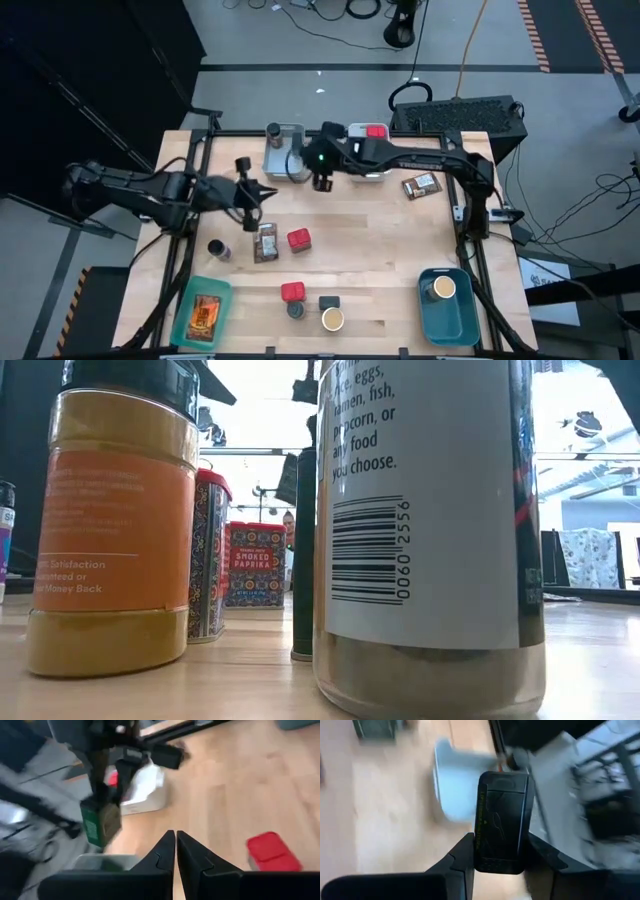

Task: Sort spices by type
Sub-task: Put the black spice can into the gray bin

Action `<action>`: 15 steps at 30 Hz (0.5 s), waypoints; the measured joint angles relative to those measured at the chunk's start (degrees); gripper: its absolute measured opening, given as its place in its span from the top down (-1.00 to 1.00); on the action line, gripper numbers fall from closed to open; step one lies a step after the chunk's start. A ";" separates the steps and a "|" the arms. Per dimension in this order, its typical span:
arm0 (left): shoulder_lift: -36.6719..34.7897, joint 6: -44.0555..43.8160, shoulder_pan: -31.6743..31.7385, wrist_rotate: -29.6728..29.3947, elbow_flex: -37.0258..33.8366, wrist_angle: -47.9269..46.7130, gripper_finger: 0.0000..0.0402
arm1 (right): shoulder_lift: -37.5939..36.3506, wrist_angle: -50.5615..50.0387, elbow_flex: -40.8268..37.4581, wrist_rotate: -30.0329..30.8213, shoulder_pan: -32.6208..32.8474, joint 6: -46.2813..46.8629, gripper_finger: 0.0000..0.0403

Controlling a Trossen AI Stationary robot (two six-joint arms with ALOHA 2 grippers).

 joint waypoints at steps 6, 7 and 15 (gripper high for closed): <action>0.71 5.00 11.13 22.32 -3.99 9.90 0.71 | -1.87 -11.04 0.00 3.53 3.73 4.87 0.47; 0.92 5.64 12.23 24.58 -5.32 12.07 0.66 | -1.96 -12.04 0.00 3.58 4.22 5.79 0.47; 5.22 6.02 15.38 25.24 -10.96 24.99 0.11 | -1.98 -10.80 0.00 3.74 7.43 6.99 0.47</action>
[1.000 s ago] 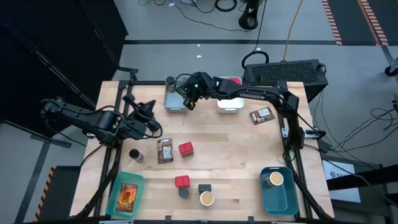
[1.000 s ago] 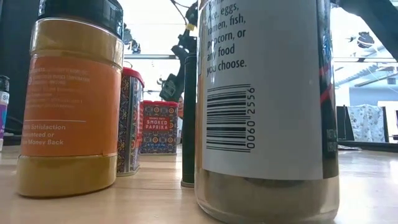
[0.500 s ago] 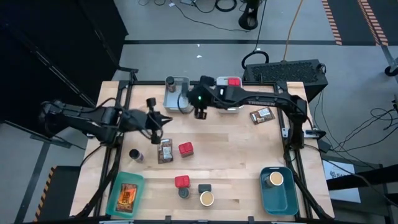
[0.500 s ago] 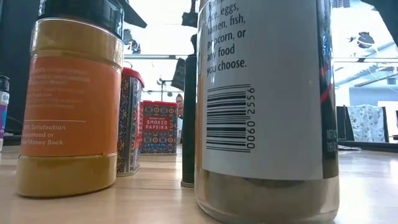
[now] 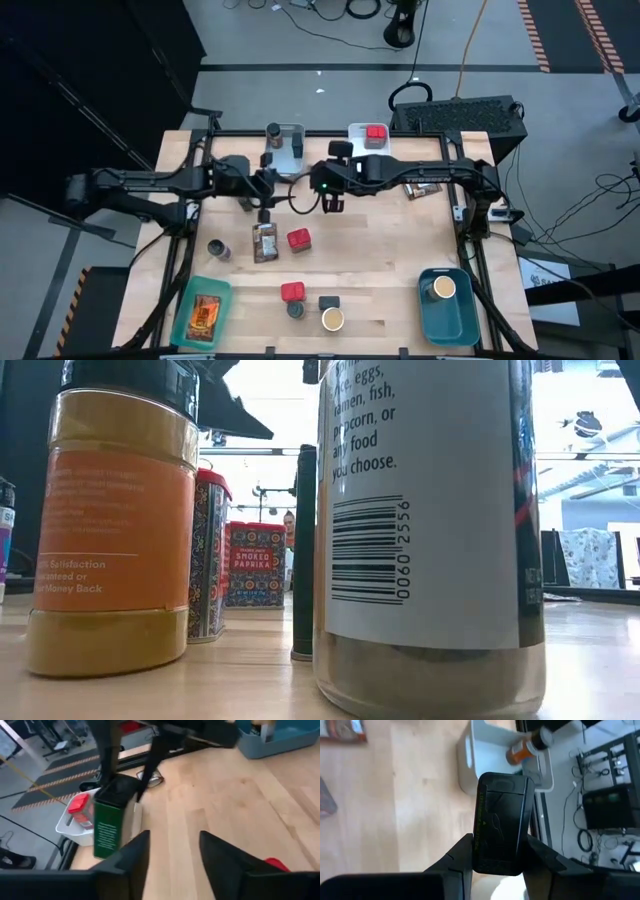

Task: Sort spices by type
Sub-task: Put the black spice can into the gray bin

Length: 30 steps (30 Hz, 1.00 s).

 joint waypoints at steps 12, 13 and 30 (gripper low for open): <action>7.76 3.01 4.52 -6.52 -0.40 8.90 -0.23 | 0.00 5.95 0.00 -0.23 0.24 -4.85 0.47; 8.37 3.02 4.84 -6.56 -0.40 9.81 -0.23 | 0.00 5.95 0.00 -0.38 0.20 -4.94 0.47; 12.79 4.87 7.39 2.82 -0.40 16.03 -0.21 | -0.02 9.21 0.00 -8.19 -0.10 -8.24 0.47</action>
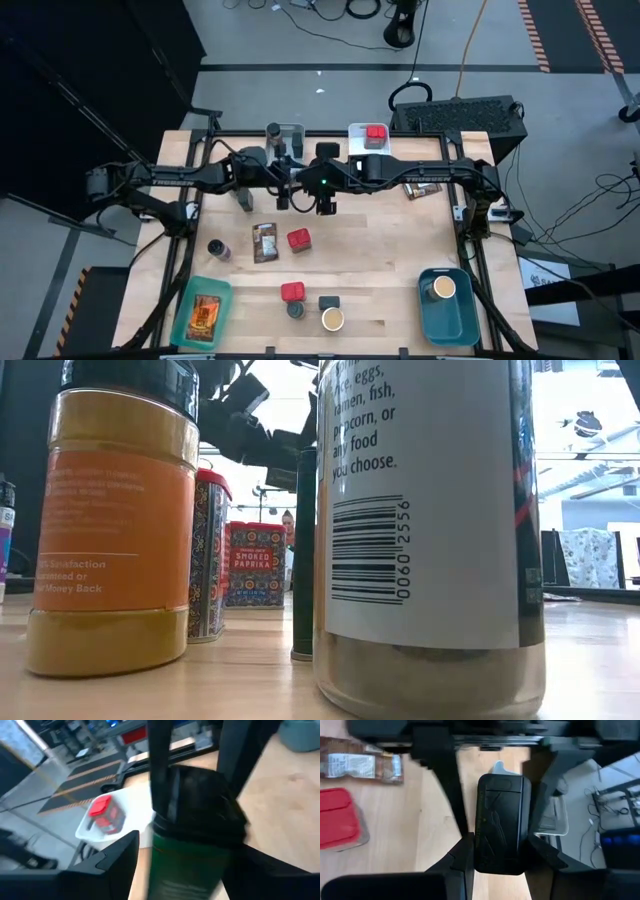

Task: Sort spices by type
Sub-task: Put the black spice can into the gray bin

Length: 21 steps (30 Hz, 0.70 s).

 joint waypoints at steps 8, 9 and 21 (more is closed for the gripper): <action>0.00 1.39 0.11 0.05 0.00 -0.79 0.43 | -0.06 -0.46 0.00 0.36 -0.15 0.48 0.26; 0.00 1.25 0.22 0.01 0.00 -0.80 0.43 | -0.37 -0.46 0.00 0.64 -0.20 1.07 0.14; -2.31 -2.40 2.60 4.11 0.00 -1.47 0.43 | -10.37 -4.40 -2.91 0.43 -1.03 9.56 -0.46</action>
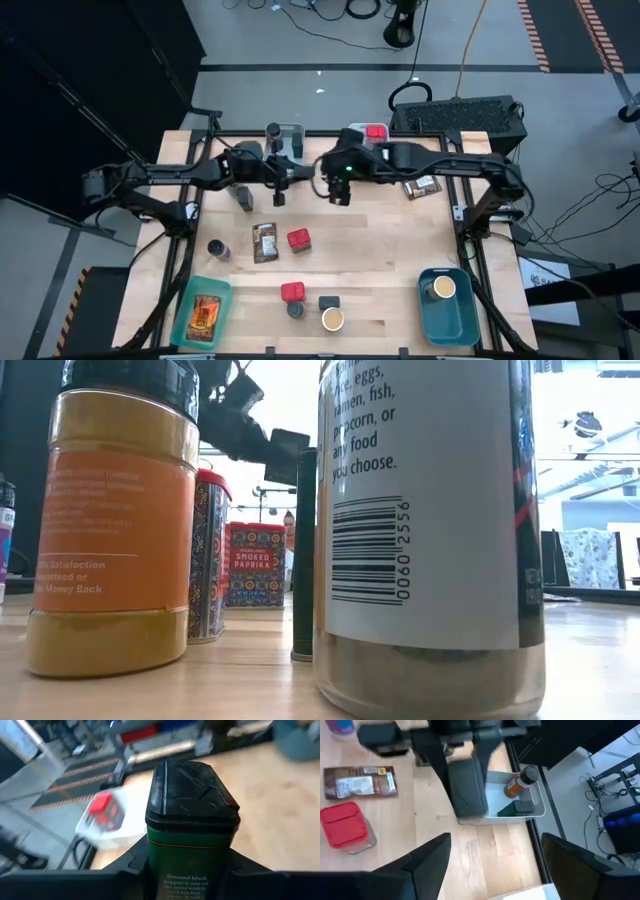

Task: Sort spices by type
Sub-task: Put the black spice can into the gray bin

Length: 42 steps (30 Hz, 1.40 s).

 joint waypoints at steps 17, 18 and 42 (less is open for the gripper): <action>-7.46 -2.63 -0.51 14.73 0.02 7.24 0.43 | -12.28 67.22 -41.60 -9.10 0.67 -3.06 -0.43; -7.36 -2.61 -0.69 14.77 0.02 7.80 0.43 | -11.96 68.21 -41.72 -9.15 0.65 -3.42 -0.43; -7.13 -4.05 -4.36 9.77 0.02 12.29 0.39 | -7.33 78.75 -41.70 -13.54 0.50 -6.28 -0.02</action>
